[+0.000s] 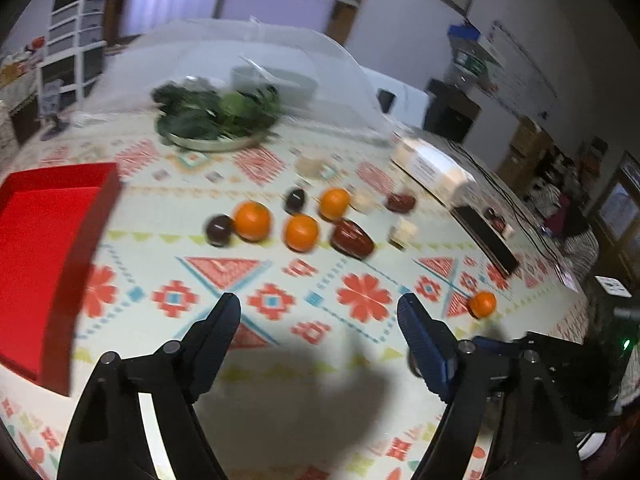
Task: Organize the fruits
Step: 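Grasp a tangerine with the right tool while the left tool grasps a red date, then carry the tangerine and date to the red tray and open both tools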
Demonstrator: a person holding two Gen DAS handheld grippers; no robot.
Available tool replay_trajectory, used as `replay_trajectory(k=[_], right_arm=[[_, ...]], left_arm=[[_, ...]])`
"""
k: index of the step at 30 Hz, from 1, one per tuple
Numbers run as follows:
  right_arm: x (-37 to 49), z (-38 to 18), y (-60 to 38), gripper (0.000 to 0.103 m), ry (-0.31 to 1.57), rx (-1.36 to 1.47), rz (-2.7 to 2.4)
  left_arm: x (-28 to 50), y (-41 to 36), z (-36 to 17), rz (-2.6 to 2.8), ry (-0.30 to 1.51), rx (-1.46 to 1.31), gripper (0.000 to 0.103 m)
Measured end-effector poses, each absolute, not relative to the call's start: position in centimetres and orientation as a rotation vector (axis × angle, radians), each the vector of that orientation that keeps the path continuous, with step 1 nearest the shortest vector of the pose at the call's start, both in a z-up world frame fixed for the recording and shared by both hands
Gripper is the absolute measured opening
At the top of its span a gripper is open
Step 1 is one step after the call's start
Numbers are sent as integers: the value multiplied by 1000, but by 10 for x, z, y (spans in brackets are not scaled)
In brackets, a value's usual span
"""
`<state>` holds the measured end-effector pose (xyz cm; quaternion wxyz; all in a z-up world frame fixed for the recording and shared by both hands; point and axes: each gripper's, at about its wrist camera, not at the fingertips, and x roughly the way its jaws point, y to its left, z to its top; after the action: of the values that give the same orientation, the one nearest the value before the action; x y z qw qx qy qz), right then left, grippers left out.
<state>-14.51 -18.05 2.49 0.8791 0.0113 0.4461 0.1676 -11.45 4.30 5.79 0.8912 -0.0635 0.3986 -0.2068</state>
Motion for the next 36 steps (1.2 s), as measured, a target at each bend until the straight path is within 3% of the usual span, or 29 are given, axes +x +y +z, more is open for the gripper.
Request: replay_trajectory(k=[3,18,20,21,23,29,36], right_arm=[[-144,15,-172,37,942,-8,363],[-175,24,-218,36,899,53,296],[-176,25,-220,36,900,58,289],[-176,25,-220,36,900,58,287],[-177,27,-220,36,899,58,282],[-176,37,-207,36,890,54,296],[-158,63,-157,36,863,42,391]], left_arm=[[-116,28,52,-473,862,-124,80],[-118,-65,14,-601,976,85,79],[-121,-71,11,-585,969,130,68],[-123,-74,11,-573,959,160,52],[-125,-73,12,-568,954,177,32],[-117,-31,19,-528,964,28,32],[-118,68,59,-383,844,-131,32]])
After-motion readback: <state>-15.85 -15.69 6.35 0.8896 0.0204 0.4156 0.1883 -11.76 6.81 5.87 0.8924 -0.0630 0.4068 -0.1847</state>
